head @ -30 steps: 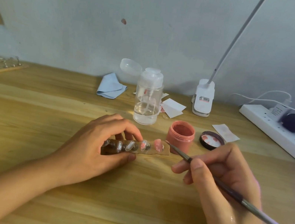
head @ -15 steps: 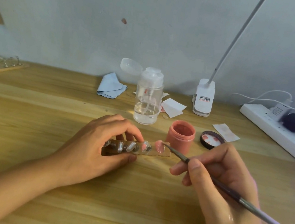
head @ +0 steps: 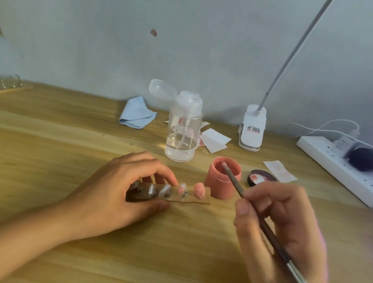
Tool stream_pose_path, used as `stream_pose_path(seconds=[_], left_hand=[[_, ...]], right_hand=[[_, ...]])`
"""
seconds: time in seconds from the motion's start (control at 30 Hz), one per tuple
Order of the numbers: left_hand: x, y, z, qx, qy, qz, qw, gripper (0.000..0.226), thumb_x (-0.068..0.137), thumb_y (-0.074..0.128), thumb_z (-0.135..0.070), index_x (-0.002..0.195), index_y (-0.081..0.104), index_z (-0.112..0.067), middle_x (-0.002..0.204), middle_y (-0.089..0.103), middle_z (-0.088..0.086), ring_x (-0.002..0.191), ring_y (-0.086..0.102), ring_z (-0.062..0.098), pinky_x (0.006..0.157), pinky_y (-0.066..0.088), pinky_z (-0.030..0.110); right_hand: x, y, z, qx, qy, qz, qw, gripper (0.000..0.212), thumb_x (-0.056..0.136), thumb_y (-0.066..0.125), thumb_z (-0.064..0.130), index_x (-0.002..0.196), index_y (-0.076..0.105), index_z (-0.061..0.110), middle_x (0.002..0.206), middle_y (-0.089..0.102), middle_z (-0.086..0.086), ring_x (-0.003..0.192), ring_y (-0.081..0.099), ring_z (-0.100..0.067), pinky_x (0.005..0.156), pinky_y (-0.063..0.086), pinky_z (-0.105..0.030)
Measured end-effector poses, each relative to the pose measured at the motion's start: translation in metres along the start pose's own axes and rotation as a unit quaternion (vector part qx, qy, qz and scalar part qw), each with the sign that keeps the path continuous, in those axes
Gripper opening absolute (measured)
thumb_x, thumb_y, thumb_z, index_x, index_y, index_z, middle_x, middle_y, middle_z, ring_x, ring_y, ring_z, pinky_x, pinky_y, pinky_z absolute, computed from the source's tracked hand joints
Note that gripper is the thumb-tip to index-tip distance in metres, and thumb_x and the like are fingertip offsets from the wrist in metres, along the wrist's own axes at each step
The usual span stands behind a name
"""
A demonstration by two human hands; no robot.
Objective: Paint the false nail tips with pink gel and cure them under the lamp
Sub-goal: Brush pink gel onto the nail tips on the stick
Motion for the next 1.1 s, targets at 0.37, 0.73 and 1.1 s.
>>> stream_pose_path(seconds=[0.37, 0.73, 1.1], left_hand=[[0.001, 0.005, 0.014, -0.058, -0.065, 0.024, 0.996, 0.032, 0.072, 0.086, -0.029, 0.098, 0.070, -0.038, 0.097, 0.069, -0.024, 0.091, 0.063, 0.001, 0.074, 0.044, 0.012], [0.000, 0.006, 0.022, -0.081, -0.108, 0.024, 0.991, 0.034, 0.065, 0.089, -0.039, 0.093, 0.071, -0.039, 0.090, 0.069, -0.024, 0.086, 0.064, 0.002, 0.074, 0.046, 0.013], [0.001, 0.008, 0.021, -0.035, -0.096, 0.038, 0.994, 0.041, 0.059, 0.083, -0.059, 0.089, 0.069, -0.035, 0.090, 0.065, -0.021, 0.084, 0.060, 0.006, 0.070, 0.047, 0.018]], right_hand=[[0.008, -0.023, -0.010, 0.067, 0.068, -0.059, 0.994, 0.016, 0.093, 0.055, -0.005, 0.093, 0.054, 0.011, 0.073, 0.070, -0.011, 0.062, 0.057, -0.007, 0.061, 0.045, -0.017], [0.074, -0.020, -0.034, -0.177, 0.180, 0.022, 0.967, 0.006, 0.078, 0.063, 0.024, 0.076, 0.059, 0.021, 0.060, 0.071, 0.005, 0.054, 0.059, -0.007, 0.056, 0.044, -0.030], [0.072, -0.003, -0.056, -0.279, 0.209, 0.082, 0.934, 0.009, 0.082, 0.065, 0.028, 0.079, 0.060, 0.023, 0.066, 0.070, 0.002, 0.070, 0.063, -0.013, 0.060, 0.048, -0.032]])
Point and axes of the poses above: each hand's wrist, its own x-axis towards the middle knuckle, its own y-axis out of the palm, z = x × y, the point moved 10 cm from there along x, towards the middle knuckle
